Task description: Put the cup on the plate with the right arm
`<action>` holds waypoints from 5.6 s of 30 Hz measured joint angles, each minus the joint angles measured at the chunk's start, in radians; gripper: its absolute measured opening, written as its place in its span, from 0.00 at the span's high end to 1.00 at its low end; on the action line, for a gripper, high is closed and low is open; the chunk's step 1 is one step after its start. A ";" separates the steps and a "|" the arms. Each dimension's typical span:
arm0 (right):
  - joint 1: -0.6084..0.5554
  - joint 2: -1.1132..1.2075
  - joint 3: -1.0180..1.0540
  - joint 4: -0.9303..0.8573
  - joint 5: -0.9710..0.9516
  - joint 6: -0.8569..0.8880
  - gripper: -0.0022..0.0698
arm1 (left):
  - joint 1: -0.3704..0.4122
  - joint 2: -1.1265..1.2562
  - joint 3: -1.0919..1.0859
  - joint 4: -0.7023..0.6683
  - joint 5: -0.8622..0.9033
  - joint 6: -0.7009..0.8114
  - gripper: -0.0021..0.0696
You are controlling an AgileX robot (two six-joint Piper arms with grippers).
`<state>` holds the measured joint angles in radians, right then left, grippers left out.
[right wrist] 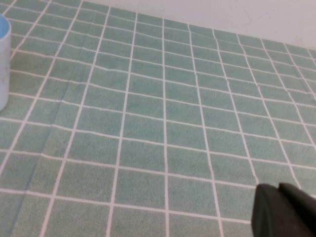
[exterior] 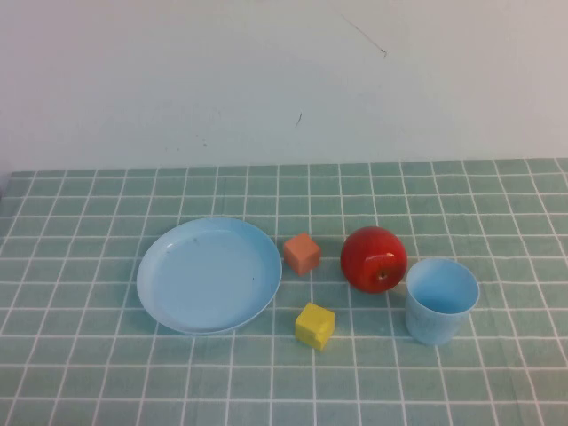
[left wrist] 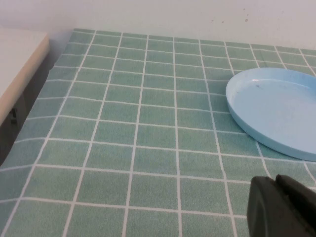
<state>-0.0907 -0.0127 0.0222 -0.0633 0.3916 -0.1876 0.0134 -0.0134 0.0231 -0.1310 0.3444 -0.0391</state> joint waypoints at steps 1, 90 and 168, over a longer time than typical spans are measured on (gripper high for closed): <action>0.000 0.000 0.000 0.000 0.000 0.000 0.97 | 0.000 0.000 0.000 0.000 0.000 0.000 0.97; 0.000 1.075 -0.980 0.255 0.412 0.000 0.97 | 0.000 0.000 0.000 0.000 0.000 0.002 0.97; 0.386 2.106 -1.603 0.248 0.719 -0.293 0.94 | 0.000 0.000 0.000 0.000 0.000 0.002 0.97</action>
<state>0.2953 2.0937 -1.5811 0.1847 1.1108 -0.4803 0.0134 -0.0134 0.0231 -0.1310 0.3444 -0.0373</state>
